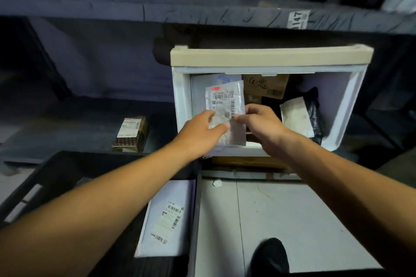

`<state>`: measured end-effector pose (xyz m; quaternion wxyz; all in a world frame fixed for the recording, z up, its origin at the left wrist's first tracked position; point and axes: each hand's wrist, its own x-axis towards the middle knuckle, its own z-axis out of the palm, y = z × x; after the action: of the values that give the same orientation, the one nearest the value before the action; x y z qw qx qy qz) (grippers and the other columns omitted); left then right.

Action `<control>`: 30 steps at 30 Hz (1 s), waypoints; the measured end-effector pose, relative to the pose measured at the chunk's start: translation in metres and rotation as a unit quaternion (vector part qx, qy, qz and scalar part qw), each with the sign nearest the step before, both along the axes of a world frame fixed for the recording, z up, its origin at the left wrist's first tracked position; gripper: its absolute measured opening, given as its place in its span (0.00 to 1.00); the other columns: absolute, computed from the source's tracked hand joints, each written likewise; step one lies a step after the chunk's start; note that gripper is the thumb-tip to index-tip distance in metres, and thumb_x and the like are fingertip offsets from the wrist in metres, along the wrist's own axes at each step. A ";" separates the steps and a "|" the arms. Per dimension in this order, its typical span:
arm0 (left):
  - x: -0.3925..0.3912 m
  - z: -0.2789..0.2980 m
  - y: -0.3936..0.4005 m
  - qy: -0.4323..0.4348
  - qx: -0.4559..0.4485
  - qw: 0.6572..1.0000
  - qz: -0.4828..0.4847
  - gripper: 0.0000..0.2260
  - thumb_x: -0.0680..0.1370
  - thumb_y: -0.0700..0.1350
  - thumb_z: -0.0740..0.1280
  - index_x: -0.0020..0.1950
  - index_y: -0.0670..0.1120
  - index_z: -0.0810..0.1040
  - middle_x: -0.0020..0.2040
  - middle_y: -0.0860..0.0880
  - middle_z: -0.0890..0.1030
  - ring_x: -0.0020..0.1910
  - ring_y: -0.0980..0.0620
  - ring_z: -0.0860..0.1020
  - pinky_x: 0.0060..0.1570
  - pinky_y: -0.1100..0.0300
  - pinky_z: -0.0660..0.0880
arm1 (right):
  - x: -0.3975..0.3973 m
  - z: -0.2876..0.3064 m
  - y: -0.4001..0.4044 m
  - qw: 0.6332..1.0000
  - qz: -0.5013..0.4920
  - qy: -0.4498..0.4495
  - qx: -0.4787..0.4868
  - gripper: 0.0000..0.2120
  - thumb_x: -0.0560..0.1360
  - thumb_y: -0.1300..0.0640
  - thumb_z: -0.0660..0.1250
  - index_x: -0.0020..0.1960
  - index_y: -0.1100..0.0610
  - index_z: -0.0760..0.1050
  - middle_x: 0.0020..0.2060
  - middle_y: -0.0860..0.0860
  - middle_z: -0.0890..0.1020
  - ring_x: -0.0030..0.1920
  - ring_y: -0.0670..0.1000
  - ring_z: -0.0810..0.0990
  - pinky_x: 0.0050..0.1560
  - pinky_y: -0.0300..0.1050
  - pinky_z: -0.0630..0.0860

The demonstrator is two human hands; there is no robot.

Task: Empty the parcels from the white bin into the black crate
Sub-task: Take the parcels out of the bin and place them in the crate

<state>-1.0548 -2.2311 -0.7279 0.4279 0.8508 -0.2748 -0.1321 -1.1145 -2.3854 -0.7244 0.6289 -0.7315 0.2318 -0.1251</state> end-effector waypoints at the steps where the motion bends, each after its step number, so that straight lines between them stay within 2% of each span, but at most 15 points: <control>1: -0.007 0.008 0.002 0.041 -0.044 0.998 0.003 0.26 0.80 0.58 0.66 0.76 0.52 0.68 0.70 0.53 0.75 0.66 0.55 0.74 0.60 0.60 0.68 | -0.008 0.006 0.005 1.000 0.015 -0.006 -0.003 0.09 0.78 0.64 0.68 0.41 0.54 0.79 0.45 0.52 0.85 0.51 0.56 0.83 0.43 0.45 0.78; 2: -0.016 0.016 0.006 0.081 -0.092 0.992 0.002 0.24 0.80 0.58 0.66 0.74 0.52 0.70 0.65 0.56 0.77 0.61 0.58 0.76 0.57 0.60 0.70 | -0.015 0.012 0.012 0.999 0.031 -0.010 -0.004 0.10 0.79 0.64 0.68 0.41 0.54 0.79 0.44 0.53 0.84 0.51 0.56 0.83 0.44 0.47 0.77; 4: -0.030 0.026 0.013 0.136 -0.159 0.978 0.002 0.20 0.80 0.57 0.67 0.69 0.52 0.75 0.56 0.59 0.80 0.54 0.62 0.78 0.56 0.58 0.75 | -0.028 0.020 0.028 0.997 0.072 -0.001 -0.017 0.06 0.79 0.63 0.66 0.48 0.56 0.81 0.50 0.54 0.85 0.56 0.55 0.82 0.50 0.48 0.77; 6: -0.038 0.028 0.020 0.150 -0.202 0.968 0.027 0.14 0.80 0.54 0.68 0.64 0.52 0.78 0.53 0.56 0.84 0.53 0.57 0.81 0.55 0.56 0.78 | -0.035 0.025 0.048 0.993 0.111 0.011 -0.034 0.09 0.78 0.61 0.67 0.56 0.55 0.82 0.55 0.51 0.85 0.59 0.50 0.81 0.55 0.49 0.78; 9: -0.037 0.023 0.036 0.136 -0.233 0.958 0.100 0.09 0.80 0.44 0.66 0.59 0.50 0.81 0.50 0.52 0.86 0.49 0.52 0.84 0.43 0.58 0.78 | -0.036 0.025 0.070 0.993 0.106 0.004 -0.055 0.07 0.76 0.60 0.69 0.51 0.53 0.83 0.53 0.50 0.85 0.57 0.50 0.81 0.59 0.51 0.77; 12: -0.030 0.020 0.057 0.159 -0.219 0.954 0.132 0.09 0.81 0.40 0.64 0.57 0.48 0.82 0.50 0.49 0.86 0.49 0.49 0.84 0.45 0.54 0.80 | -0.032 0.021 0.074 0.997 0.043 0.000 -0.064 0.02 0.77 0.61 0.71 0.48 0.55 0.82 0.49 0.52 0.84 0.55 0.53 0.81 0.58 0.51 0.78; 15: -0.026 0.024 0.075 0.215 -0.206 0.951 0.084 0.10 0.81 0.37 0.64 0.57 0.48 0.82 0.51 0.49 0.87 0.51 0.49 0.85 0.51 0.51 0.82 | -0.028 0.019 0.066 1.000 0.007 0.012 -0.017 0.09 0.74 0.62 0.74 0.51 0.55 0.78 0.53 0.55 0.83 0.55 0.57 0.83 0.56 0.56 0.82; 16: -0.025 0.024 0.079 0.223 -0.200 0.952 0.068 0.10 0.81 0.38 0.64 0.58 0.47 0.82 0.52 0.49 0.87 0.51 0.49 0.85 0.52 0.50 0.82 | -0.028 0.020 0.064 1.000 0.012 0.019 0.005 0.12 0.73 0.62 0.75 0.53 0.55 0.77 0.54 0.55 0.83 0.53 0.56 0.83 0.53 0.55 0.83; 19: -0.022 0.024 0.088 0.201 -0.206 0.956 0.064 0.08 0.81 0.39 0.67 0.58 0.46 0.83 0.51 0.48 0.87 0.51 0.48 0.85 0.52 0.51 0.82 | -0.030 0.023 0.067 0.998 0.056 0.035 0.004 0.08 0.75 0.62 0.74 0.50 0.58 0.77 0.50 0.54 0.85 0.44 0.53 0.85 0.41 0.47 0.81; 22: -0.015 0.022 0.092 0.143 -0.221 0.956 0.133 0.05 0.77 0.37 0.72 0.48 0.47 0.83 0.45 0.49 0.87 0.44 0.51 0.86 0.39 0.60 0.81 | -0.034 0.026 0.072 0.999 0.046 0.013 -0.010 0.09 0.76 0.64 0.72 0.43 0.58 0.73 0.44 0.52 0.84 0.40 0.51 0.83 0.33 0.41 0.78; 24: -0.009 0.018 0.093 0.099 -0.210 0.948 0.216 0.07 0.74 0.36 0.74 0.46 0.48 0.81 0.42 0.48 0.85 0.40 0.50 0.83 0.36 0.61 0.77 | -0.034 0.028 0.073 1.000 0.014 -0.007 0.009 0.15 0.77 0.65 0.71 0.37 0.56 0.69 0.42 0.53 0.82 0.39 0.51 0.82 0.33 0.44 0.79; 26: -0.008 0.017 0.093 0.078 -0.204 0.944 0.246 0.09 0.74 0.35 0.74 0.46 0.48 0.79 0.42 0.47 0.83 0.40 0.49 0.80 0.36 0.59 0.75 | -0.032 0.028 0.073 0.999 -0.014 -0.022 0.023 0.17 0.75 0.64 0.72 0.35 0.54 0.66 0.42 0.56 0.81 0.42 0.55 0.81 0.41 0.52 0.82; 27: -0.011 0.019 0.092 0.091 -0.210 0.947 0.224 0.08 0.74 0.36 0.74 0.47 0.48 0.80 0.42 0.47 0.83 0.41 0.49 0.81 0.38 0.59 0.77 | -0.032 0.028 0.075 0.999 -0.015 -0.026 0.025 0.16 0.73 0.62 0.73 0.34 0.54 0.67 0.42 0.58 0.80 0.43 0.57 0.80 0.45 0.56 0.81; 28: -0.016 0.020 0.089 0.120 -0.217 0.951 0.182 0.06 0.75 0.39 0.74 0.49 0.48 0.81 0.43 0.47 0.84 0.43 0.50 0.82 0.41 0.58 0.80 | -0.033 0.028 0.079 0.999 -0.009 -0.029 0.023 0.15 0.71 0.61 0.73 0.34 0.53 0.68 0.42 0.59 0.79 0.43 0.58 0.79 0.45 0.57 0.79; 30: -0.031 0.023 0.083 0.178 -0.215 0.956 0.091 0.09 0.77 0.47 0.74 0.56 0.49 0.82 0.49 0.49 0.85 0.50 0.53 0.83 0.51 0.53 0.81 | -0.034 0.027 0.089 0.999 0.027 -0.031 0.022 0.13 0.72 0.62 0.71 0.34 0.52 0.71 0.40 0.58 0.78 0.44 0.57 0.79 0.45 0.53 0.76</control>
<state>-1.0855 -2.1482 -0.7047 0.6530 0.7226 -0.1379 -0.1800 -1.1485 -2.2968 -0.6973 0.6547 -0.7194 0.1950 -0.1253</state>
